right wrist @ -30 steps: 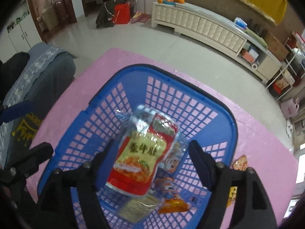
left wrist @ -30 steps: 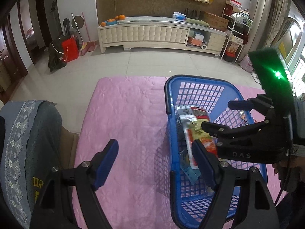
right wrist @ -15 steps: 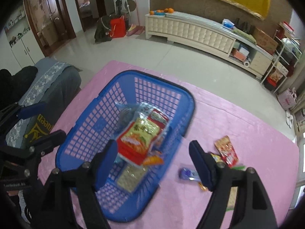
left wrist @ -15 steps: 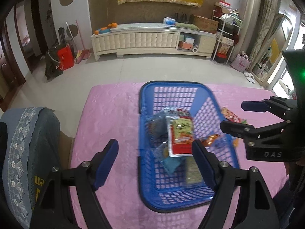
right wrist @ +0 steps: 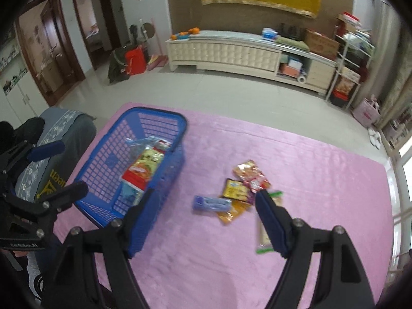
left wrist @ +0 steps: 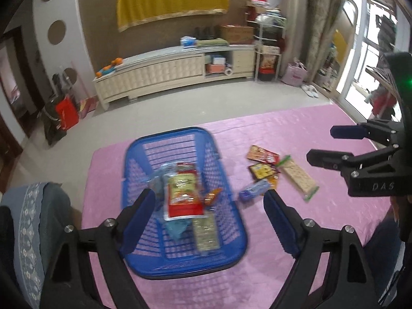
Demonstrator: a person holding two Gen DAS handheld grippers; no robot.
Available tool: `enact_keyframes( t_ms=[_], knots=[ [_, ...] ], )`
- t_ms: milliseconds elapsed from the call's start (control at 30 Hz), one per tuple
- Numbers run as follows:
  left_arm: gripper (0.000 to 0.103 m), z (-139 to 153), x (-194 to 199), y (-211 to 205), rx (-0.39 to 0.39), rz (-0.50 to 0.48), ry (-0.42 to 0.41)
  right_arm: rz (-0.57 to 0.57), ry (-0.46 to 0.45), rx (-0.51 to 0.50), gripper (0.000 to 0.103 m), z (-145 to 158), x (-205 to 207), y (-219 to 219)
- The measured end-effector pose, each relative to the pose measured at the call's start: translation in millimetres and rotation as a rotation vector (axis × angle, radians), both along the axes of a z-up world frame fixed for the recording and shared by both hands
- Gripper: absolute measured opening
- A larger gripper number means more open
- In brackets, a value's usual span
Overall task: Organize snacks
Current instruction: 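Move both tools back to the snack pile and grasp the cracker pack with the right tool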
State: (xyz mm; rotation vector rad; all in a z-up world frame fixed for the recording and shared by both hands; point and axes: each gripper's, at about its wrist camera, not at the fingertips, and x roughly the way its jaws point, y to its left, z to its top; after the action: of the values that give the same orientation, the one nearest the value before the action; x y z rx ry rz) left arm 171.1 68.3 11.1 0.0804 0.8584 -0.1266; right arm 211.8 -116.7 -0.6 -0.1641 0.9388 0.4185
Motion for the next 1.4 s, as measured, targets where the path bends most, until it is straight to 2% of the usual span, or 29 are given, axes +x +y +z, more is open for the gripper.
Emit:
enact_keyframes(
  t_ms=[267,433,600,800,1033,1200,1400],
  knots=[
    [0.084,-15,13,-59,0.0,-0.073,0.042,-0.067,0.02,0.018,0.081,-12,-4,-58],
    [0.084,-30,21,-86,-0.007,-0.099,0.077,-0.096,0.053,0.022,0.081,-33,6,-87],
    [0.084,-59,25,-114,0.015,-0.119,0.11,-0.088,0.077,0.021,0.081,-60,10,-109],
    [0.085,-98,32,-128,0.02,-0.097,0.144,-0.058,0.124,0.005,0.081,-105,20,-126],
    [0.084,-128,43,-135,0.006,-0.115,0.164,-0.009,0.154,0.006,0.081,-150,34,-132],
    [0.084,-153,58,-139,0.06,-0.106,0.177,0.003,0.187,0.042,0.081,-173,50,-131],
    [0.084,-172,69,-125,0.046,-0.083,0.204,0.032,0.18,0.023,0.081,-194,61,-121]
  ],
)
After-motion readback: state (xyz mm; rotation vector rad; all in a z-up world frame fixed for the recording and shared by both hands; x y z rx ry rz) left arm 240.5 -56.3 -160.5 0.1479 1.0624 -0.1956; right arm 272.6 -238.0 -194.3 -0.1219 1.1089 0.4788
